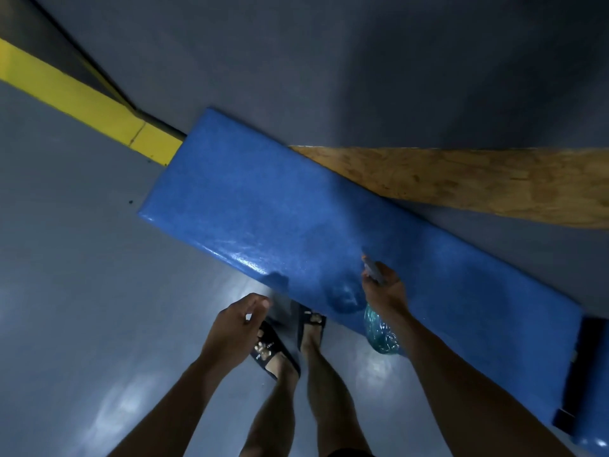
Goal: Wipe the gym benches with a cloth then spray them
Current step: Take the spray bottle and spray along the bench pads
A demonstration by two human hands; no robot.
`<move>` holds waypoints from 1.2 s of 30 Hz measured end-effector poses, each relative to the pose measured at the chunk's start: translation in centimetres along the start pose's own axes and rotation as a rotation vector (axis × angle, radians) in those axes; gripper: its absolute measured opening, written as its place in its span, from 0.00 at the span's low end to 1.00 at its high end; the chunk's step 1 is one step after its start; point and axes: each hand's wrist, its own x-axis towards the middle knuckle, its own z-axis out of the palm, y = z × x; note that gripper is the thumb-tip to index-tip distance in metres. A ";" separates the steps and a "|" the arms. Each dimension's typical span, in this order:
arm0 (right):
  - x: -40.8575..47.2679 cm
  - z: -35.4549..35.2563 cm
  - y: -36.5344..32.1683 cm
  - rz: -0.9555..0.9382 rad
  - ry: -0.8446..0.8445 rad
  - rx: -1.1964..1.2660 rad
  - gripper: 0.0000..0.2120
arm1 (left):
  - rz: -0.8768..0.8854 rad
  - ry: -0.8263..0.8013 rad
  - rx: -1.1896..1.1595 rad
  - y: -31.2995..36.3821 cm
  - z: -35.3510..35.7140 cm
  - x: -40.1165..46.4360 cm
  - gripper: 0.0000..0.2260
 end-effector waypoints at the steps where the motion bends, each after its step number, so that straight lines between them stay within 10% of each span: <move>1: 0.5 -0.4 -0.1 0.011 -0.011 -0.016 0.06 | 0.002 -0.006 0.013 0.1 0.1 0.3 0.09; 36: 8.1 3.9 -7.3 -0.080 -0.294 -0.184 0.07 | -0.071 0.046 -0.001 3.5 -1.8 8.4 0.13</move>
